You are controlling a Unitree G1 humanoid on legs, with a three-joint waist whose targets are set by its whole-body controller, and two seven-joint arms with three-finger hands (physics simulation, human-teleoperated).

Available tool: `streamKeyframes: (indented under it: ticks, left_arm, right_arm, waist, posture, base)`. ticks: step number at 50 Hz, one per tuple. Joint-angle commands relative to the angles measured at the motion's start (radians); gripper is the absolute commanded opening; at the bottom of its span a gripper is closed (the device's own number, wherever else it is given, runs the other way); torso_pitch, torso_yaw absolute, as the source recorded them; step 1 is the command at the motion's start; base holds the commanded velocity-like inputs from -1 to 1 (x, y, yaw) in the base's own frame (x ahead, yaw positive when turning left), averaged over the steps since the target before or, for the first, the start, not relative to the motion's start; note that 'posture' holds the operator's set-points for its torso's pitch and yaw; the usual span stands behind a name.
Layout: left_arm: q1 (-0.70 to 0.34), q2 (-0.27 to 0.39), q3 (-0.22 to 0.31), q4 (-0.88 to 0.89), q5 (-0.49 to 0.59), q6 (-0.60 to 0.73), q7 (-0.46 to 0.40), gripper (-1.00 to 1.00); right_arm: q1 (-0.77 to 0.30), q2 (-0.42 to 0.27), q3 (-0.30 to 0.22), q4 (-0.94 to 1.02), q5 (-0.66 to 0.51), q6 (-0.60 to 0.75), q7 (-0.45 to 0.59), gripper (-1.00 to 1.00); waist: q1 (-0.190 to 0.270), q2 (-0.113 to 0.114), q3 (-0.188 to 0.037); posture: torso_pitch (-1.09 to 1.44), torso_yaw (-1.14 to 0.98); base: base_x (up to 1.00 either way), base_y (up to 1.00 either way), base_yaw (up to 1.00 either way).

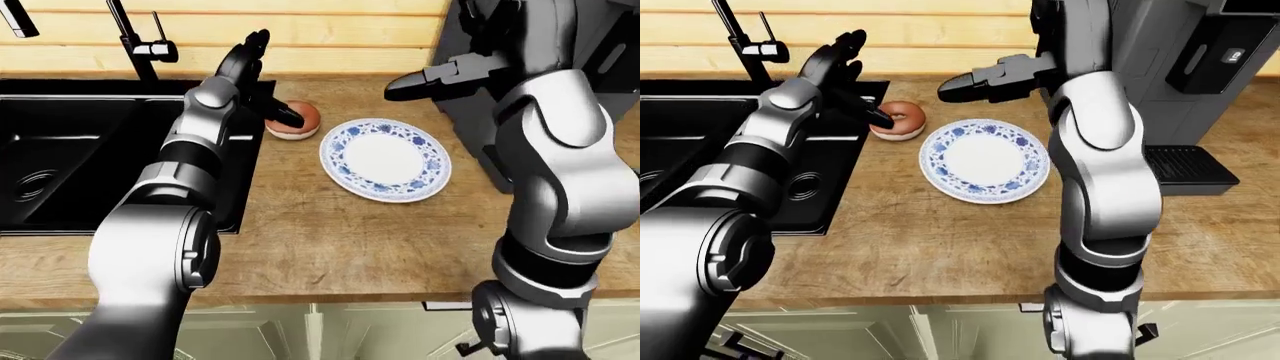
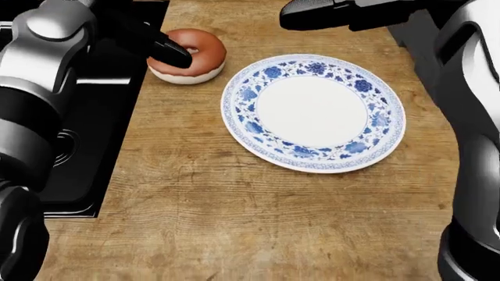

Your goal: Place the pastries on the plates.

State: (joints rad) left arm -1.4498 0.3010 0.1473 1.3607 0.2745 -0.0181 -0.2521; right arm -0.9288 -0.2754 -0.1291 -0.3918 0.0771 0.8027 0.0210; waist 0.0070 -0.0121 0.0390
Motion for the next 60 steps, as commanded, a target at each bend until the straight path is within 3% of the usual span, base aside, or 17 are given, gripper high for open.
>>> streamKeyframes:
  ticks: [1,11,21,60]
  left_arm:
    - [-0.044,0.013,0.011,-0.039,-0.007,-0.026,0.022,1.0]
    - [-0.042,0.006,0.045,-0.026,-0.016,-0.034,0.136,1.0]
    - [-0.046,-0.008,0.057,-0.02,-0.023,-0.032,0.186,1.0]
    - [-0.007,-0.065,0.045,-0.013,0.026,-0.052,0.185,1.0]
  right_arm:
    - [-0.041,-0.012,-0.008,-0.021,0.001,0.0,-0.002,1.0]
    - [-0.075,-0.032,-0.015,-0.057,0.014,0.051,-0.002,1.0]
    - [-0.063,-0.037,-0.017,-0.07,0.019,0.056,-0.004,1.0]
    - [-0.044,-0.028,-0.013,-0.089,0.009,0.061,-0.001,1.0]
  waist:
    - [0.001,0.0,-0.029]
    - [0.0,0.003,-0.019]
    - [-0.001,0.005,-0.013]
    - [-0.001,0.001,0.022]
  posture:
    - [0.02,0.0]
    - [0.03,0.0]
    - [0.05,0.0]
    - [0.1,0.0]
  base:
    - [0.0,0.0,0.0]
    - [0.0,0.0,0.0]
    - [0.0,0.0,0.0]
    - [0.0,0.0,0.0]
